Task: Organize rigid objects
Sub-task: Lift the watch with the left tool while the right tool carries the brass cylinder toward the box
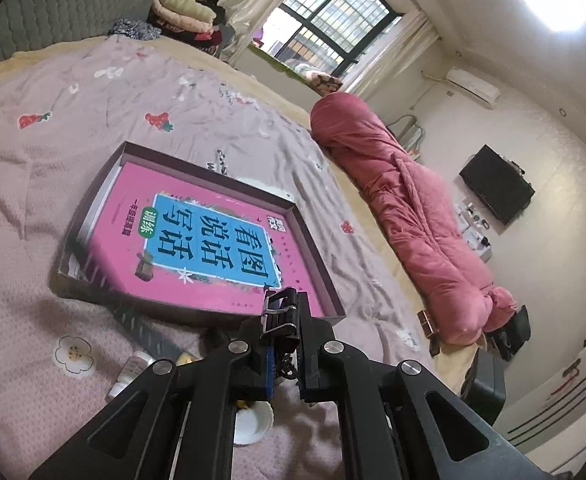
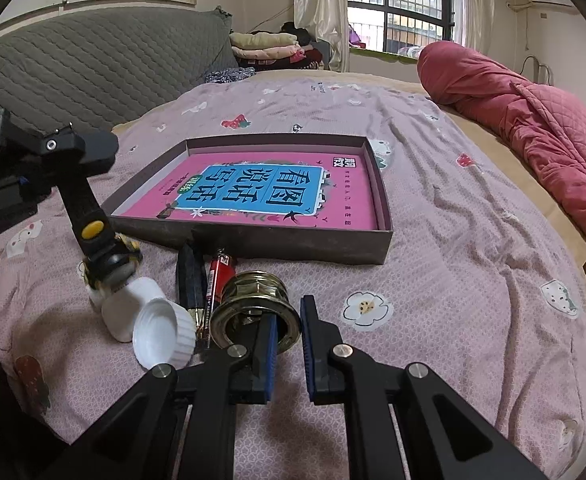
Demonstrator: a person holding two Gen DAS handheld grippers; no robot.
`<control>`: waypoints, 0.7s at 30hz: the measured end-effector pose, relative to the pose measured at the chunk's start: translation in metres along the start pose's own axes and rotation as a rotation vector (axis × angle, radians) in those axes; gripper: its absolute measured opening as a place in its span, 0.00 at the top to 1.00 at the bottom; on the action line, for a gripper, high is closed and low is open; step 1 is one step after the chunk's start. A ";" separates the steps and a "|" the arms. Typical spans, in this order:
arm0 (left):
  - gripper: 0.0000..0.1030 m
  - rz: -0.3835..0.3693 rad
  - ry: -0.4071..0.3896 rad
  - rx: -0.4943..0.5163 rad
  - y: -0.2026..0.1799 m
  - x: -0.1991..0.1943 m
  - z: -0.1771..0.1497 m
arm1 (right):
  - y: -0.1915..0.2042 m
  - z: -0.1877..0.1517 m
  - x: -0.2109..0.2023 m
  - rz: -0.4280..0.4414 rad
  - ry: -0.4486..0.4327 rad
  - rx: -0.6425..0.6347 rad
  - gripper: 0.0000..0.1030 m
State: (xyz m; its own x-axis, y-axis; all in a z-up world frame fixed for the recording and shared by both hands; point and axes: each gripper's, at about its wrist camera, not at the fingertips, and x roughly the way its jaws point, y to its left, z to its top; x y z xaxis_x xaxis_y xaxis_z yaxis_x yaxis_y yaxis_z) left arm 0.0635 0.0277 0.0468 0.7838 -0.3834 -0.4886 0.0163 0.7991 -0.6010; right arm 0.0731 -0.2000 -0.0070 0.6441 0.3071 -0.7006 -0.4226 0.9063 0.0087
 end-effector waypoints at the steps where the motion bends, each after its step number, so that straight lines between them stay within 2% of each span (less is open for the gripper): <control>1: 0.93 -0.003 0.000 -0.004 0.001 -0.001 0.001 | 0.000 0.000 0.000 0.000 0.000 0.001 0.89; 21: 0.93 0.005 -0.035 0.062 -0.009 -0.013 0.002 | -0.006 0.013 -0.019 0.002 -0.099 0.028 0.89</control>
State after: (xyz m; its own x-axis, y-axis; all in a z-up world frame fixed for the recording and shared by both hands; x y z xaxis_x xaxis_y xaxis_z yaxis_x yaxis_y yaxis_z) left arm 0.0547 0.0267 0.0598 0.8053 -0.3633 -0.4685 0.0492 0.8285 -0.5578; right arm 0.0718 -0.2078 0.0152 0.7039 0.3351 -0.6263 -0.4070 0.9129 0.0310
